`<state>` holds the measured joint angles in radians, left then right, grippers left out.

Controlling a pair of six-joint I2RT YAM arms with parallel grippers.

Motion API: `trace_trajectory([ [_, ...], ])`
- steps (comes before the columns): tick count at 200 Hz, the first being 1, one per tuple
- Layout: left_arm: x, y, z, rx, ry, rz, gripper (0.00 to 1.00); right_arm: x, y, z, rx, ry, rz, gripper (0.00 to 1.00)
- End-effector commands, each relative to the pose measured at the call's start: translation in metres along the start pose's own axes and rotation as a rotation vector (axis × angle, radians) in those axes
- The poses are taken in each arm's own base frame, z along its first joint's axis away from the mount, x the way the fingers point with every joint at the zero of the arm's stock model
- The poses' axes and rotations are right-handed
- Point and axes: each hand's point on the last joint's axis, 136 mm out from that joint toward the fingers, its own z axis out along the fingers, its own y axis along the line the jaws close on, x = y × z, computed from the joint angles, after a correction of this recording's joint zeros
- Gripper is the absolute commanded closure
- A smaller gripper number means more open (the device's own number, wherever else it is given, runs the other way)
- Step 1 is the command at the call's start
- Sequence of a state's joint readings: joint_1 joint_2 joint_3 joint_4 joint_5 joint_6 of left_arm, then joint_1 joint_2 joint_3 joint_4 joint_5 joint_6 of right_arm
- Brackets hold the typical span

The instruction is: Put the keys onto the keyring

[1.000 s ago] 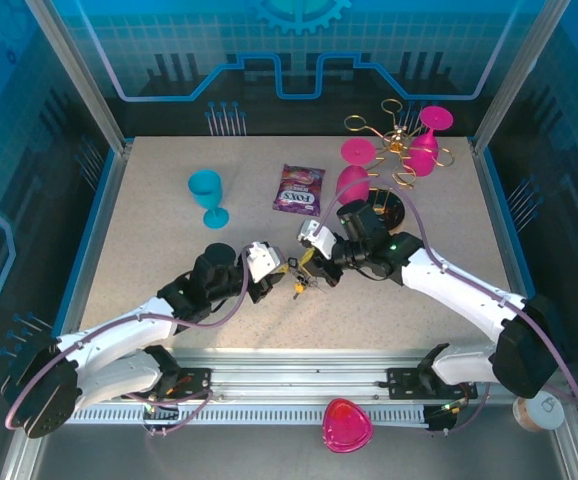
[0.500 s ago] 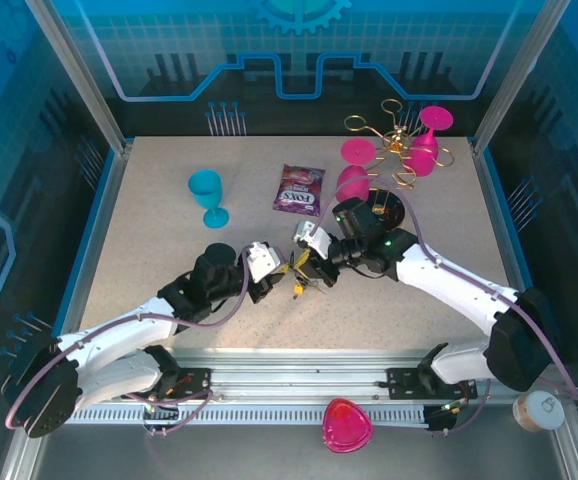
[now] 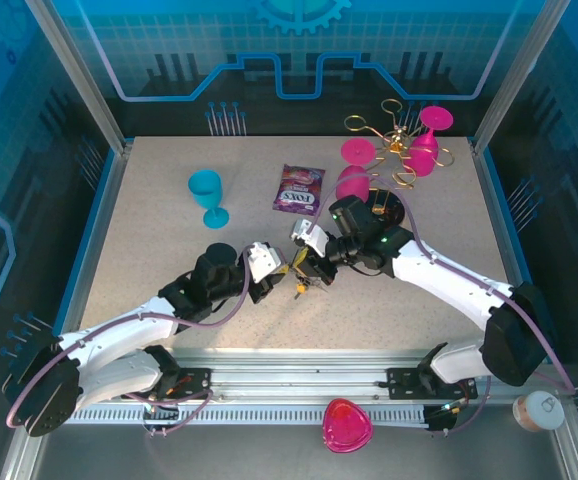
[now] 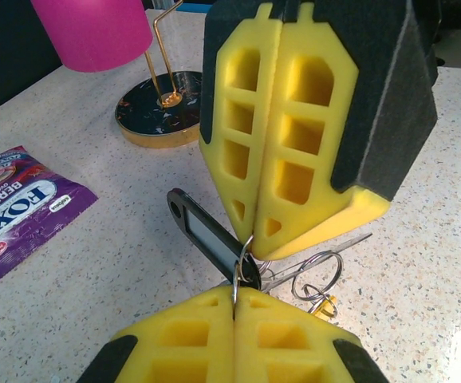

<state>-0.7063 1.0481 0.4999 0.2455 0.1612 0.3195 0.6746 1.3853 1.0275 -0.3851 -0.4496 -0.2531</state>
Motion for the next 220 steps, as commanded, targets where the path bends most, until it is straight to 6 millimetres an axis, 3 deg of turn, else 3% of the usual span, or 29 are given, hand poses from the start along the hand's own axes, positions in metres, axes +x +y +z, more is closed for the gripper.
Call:
trace_trajectory([
  [1,-0.012,-0.006,0.0,0.035,-0.044,0.038,1.0,-0.016,-0.002,0.0,0.001,-0.031,0.019,1.0],
  [93,-0.01,-0.005,0.001,-0.021,-0.041,0.169,1.0,-0.004,-0.024,0.003,0.026,0.029,0.211,1.0],
  [166,-0.009,-0.01,0.002,-0.011,-0.045,0.217,1.0,-0.017,-0.025,0.002,-0.015,-0.011,0.286,1.0],
  [220,-0.011,-0.006,0.001,-0.045,-0.061,0.235,1.0,0.003,-0.025,0.004,-0.027,0.061,0.31,1.0],
])
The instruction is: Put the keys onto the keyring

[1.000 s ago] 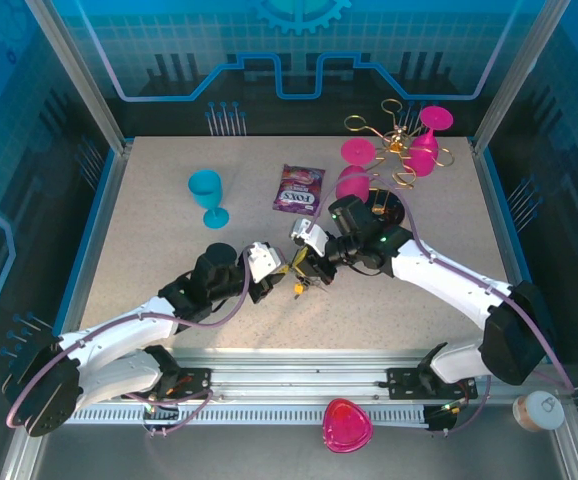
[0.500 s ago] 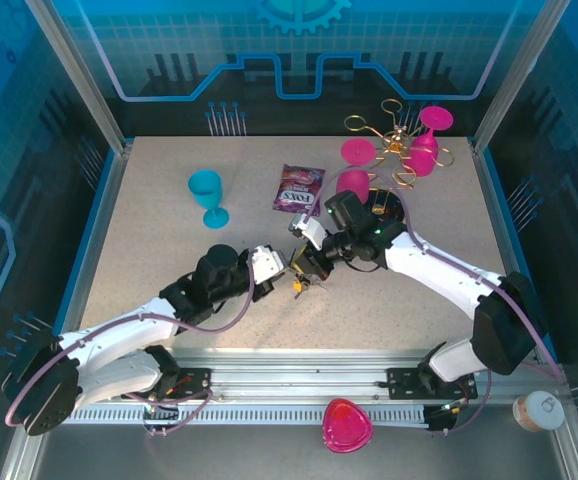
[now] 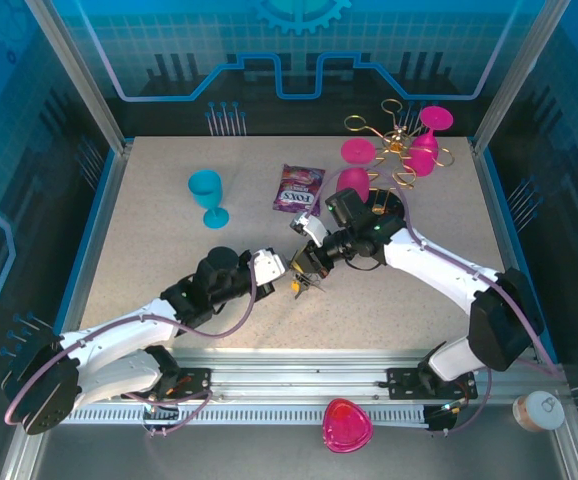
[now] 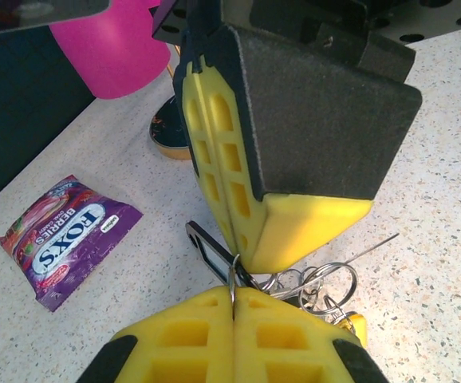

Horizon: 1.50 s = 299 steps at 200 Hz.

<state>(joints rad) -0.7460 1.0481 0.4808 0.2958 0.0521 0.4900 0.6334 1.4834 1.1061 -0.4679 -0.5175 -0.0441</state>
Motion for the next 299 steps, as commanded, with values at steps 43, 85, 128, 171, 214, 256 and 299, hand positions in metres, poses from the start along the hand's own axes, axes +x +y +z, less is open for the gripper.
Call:
trace_trajectory([
  [43,-0.013,-0.009,-0.002,0.027,-0.07,0.047,1.0,-0.004,-0.017,-0.005,0.03,0.013,0.032,1.0],
  [85,-0.016,-0.009,-0.002,0.023,-0.086,0.055,1.0,-0.005,-0.019,-0.005,0.036,0.023,0.036,1.0],
  [128,-0.018,-0.008,-0.002,0.021,-0.092,0.064,1.0,-0.005,-0.019,-0.006,0.035,0.032,0.03,1.0],
  [171,-0.022,-0.007,-0.002,0.021,-0.109,0.041,1.0,-0.008,-0.015,-0.006,0.005,0.008,0.037,1.0],
  [214,-0.028,-0.004,-0.002,0.007,-0.132,0.018,1.0,-0.003,-0.019,-0.005,0.009,0.023,0.054,1.0],
  [256,-0.021,-0.006,0.001,0.012,-0.109,0.01,1.0,-0.008,-0.015,-0.008,-0.014,0.001,0.046,1.0],
  [299,-0.015,-0.005,0.003,0.002,-0.103,-0.026,1.0,-0.007,-0.018,-0.014,0.002,-0.019,0.027,1.0],
])
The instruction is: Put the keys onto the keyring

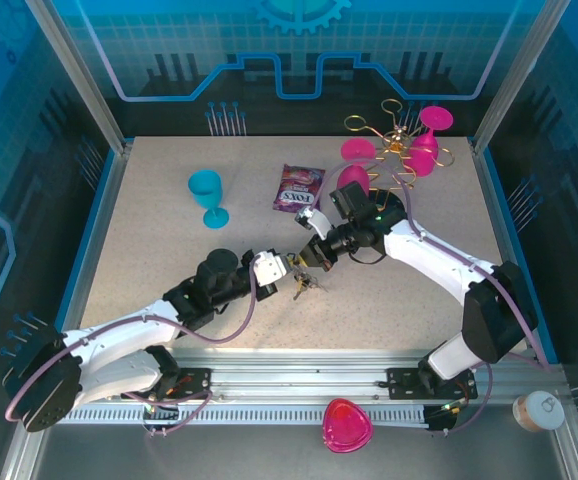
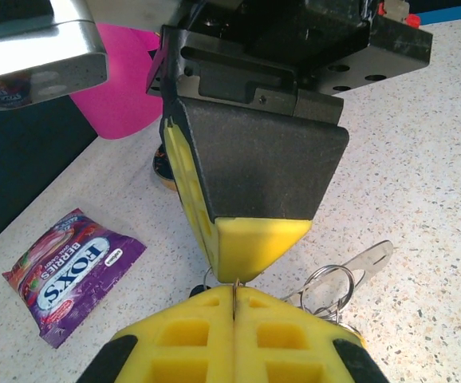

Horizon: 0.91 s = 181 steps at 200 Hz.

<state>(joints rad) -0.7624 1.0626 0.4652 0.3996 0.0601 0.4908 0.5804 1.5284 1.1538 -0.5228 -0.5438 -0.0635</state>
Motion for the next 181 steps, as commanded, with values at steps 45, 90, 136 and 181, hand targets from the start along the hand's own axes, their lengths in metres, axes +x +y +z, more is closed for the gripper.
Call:
trace_trajectory([
  [45,0.003,0.0,0.002,-0.022,-0.038,-0.239,1.0,0.027,-0.047,-0.028,0.291,0.028,-0.13,1.0],
  [90,0.008,-0.002,-0.004,-0.033,-0.072,-0.424,1.0,0.086,-0.08,-0.045,0.545,0.287,-0.113,1.0],
  [136,0.006,0.0,-0.012,-0.032,-0.135,-0.478,1.0,0.118,-0.079,-0.013,0.506,0.47,-0.197,1.0],
  [181,0.008,-0.002,-0.014,-0.013,-0.147,-0.478,1.0,0.127,-0.081,0.011,0.442,0.522,-0.205,1.0],
])
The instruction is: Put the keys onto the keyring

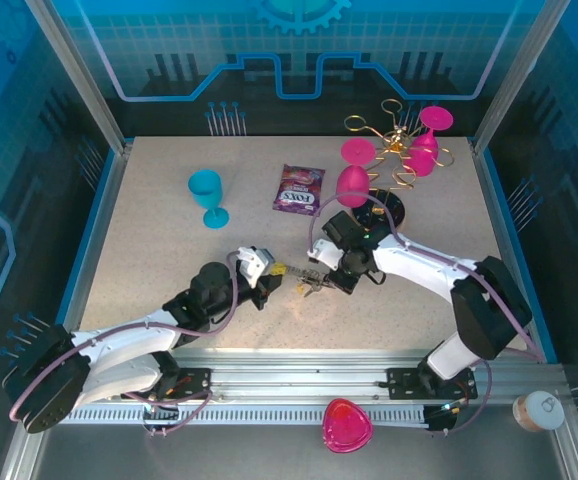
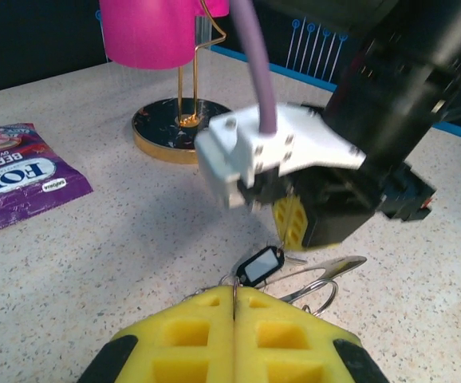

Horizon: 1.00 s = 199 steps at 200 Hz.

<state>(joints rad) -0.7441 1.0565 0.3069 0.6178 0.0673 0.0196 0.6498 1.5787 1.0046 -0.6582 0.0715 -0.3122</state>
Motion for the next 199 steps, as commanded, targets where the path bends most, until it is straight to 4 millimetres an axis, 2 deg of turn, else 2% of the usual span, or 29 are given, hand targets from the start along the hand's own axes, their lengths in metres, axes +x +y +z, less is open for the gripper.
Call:
trace_trajectory([
  [1,-0.015,-0.004,-0.005,0.026,-0.078,-0.012,1.0,0.003,0.007,0.008,-0.032,0.033,-0.033,1.0],
  [19,-0.015,-0.001,-0.006,0.016,-0.091,0.005,1.0,-0.008,0.008,0.001,-0.076,-0.035,0.016,0.82],
  [44,-0.017,-0.001,-0.006,0.025,-0.109,0.02,1.0,-0.037,0.001,-0.042,-0.139,-0.273,0.06,0.67],
  [57,-0.018,-0.005,-0.005,0.054,-0.112,0.022,1.0,-0.051,0.001,-0.069,-0.169,-0.416,0.023,0.65],
  [74,-0.021,-0.008,-0.005,0.092,-0.125,0.025,1.0,-0.066,0.017,-0.101,-0.264,-0.614,-0.091,0.66],
  [87,-0.027,-0.011,-0.005,0.132,-0.144,0.023,1.0,-0.077,0.031,-0.117,-0.33,-0.75,-0.185,0.68],
  [111,-0.032,-0.014,-0.006,0.184,-0.168,0.027,1.0,-0.1,0.043,-0.141,-0.421,-0.931,-0.262,0.72],
  [125,-0.032,-0.017,-0.005,0.207,-0.169,0.034,1.0,-0.103,0.051,-0.142,-0.457,-0.956,-0.302,0.73],
  [199,-0.036,-0.026,-0.003,0.275,-0.182,0.024,1.0,-0.099,0.07,-0.114,-0.426,-0.879,-0.42,0.73],
])
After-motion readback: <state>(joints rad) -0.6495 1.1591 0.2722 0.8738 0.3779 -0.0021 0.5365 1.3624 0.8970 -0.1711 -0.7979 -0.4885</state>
